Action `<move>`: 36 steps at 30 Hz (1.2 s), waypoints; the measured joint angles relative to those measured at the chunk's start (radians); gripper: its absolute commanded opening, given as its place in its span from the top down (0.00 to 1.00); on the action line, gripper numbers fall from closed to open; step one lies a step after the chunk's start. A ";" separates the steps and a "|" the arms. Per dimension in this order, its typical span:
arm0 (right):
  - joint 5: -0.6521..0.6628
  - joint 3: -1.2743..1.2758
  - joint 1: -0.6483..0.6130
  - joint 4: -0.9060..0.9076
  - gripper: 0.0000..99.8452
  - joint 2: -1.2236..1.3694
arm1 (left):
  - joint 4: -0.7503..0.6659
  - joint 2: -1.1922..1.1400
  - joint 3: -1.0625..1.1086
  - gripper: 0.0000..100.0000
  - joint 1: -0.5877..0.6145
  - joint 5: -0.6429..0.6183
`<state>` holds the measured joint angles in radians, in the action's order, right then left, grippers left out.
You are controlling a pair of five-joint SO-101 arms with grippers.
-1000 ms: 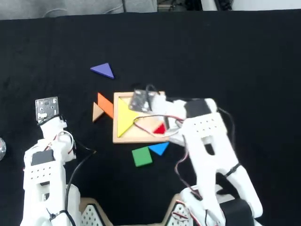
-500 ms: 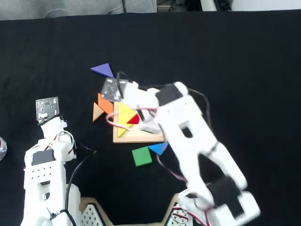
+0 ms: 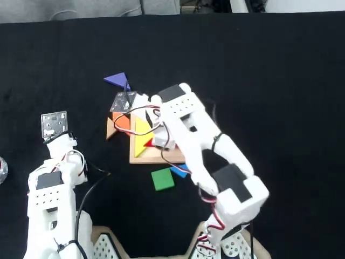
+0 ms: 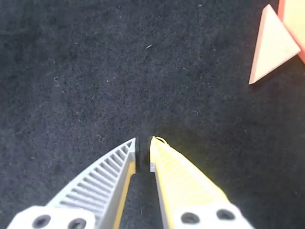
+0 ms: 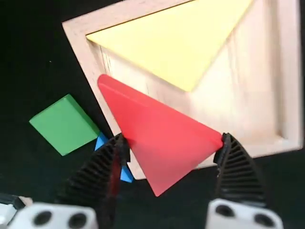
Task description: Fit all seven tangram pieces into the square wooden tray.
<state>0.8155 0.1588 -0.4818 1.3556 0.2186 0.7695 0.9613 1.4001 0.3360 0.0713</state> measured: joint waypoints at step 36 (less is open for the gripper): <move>0.006 0.015 -0.064 -0.075 0.66 0.066 | 0.000 0.000 0.000 0.93 0.000 0.000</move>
<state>0.8216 0.1741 -0.5462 1.2804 0.2846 0.7695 0.9613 1.4001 0.3360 0.0713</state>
